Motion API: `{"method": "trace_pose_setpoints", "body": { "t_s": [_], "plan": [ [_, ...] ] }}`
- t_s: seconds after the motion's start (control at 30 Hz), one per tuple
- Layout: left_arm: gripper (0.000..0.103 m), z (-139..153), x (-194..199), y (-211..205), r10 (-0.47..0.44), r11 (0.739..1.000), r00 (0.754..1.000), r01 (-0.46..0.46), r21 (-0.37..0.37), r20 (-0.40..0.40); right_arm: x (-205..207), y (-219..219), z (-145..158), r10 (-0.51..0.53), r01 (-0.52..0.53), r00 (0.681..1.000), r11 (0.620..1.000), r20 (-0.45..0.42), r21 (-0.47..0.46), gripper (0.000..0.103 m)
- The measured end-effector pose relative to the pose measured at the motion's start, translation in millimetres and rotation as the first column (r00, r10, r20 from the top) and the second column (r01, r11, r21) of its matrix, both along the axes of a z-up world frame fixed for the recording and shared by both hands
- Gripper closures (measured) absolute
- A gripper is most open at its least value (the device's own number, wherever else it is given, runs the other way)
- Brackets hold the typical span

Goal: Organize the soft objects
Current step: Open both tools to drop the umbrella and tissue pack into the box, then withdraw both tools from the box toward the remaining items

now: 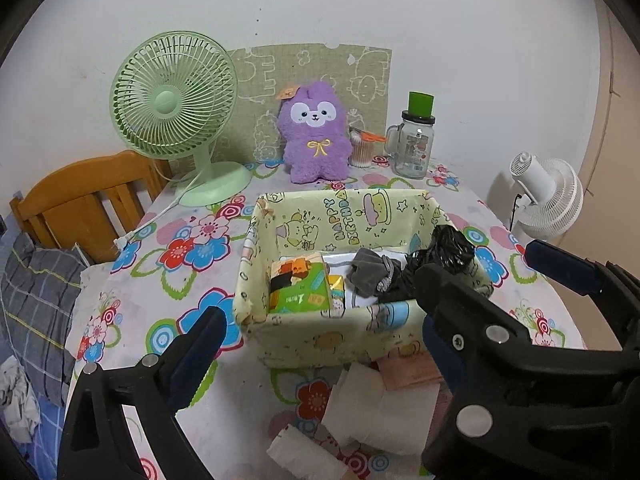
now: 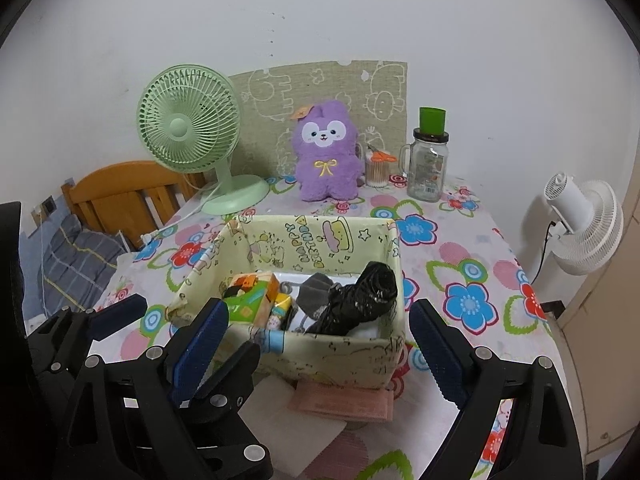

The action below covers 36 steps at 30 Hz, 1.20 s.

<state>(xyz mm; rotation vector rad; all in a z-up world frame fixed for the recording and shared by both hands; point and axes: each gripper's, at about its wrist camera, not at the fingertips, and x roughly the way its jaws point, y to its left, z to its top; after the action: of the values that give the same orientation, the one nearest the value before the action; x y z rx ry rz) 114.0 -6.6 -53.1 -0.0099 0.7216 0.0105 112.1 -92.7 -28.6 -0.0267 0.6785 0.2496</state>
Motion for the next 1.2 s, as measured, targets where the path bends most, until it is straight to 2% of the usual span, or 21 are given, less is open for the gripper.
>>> {"method": "trace_pose_setpoints", "body": {
  "t_s": [0.6, 1.2],
  "plan": [
    [0.003, -6, -38, -1, 0.003, 1.000, 1.000, -0.003, -0.001, 0.003, -32, 0, -4, 0.005, -0.005, 1.000, 1.000, 0.010, 0.001, 0.009],
    [0.003, -28, -61, -3, 0.003, 1.000, 1.000, -0.003, -0.003, -0.030, -69, -9, -29, -0.014, 0.014, 1.000, 1.000, -0.018, 0.002, 0.009]
  ]
}}
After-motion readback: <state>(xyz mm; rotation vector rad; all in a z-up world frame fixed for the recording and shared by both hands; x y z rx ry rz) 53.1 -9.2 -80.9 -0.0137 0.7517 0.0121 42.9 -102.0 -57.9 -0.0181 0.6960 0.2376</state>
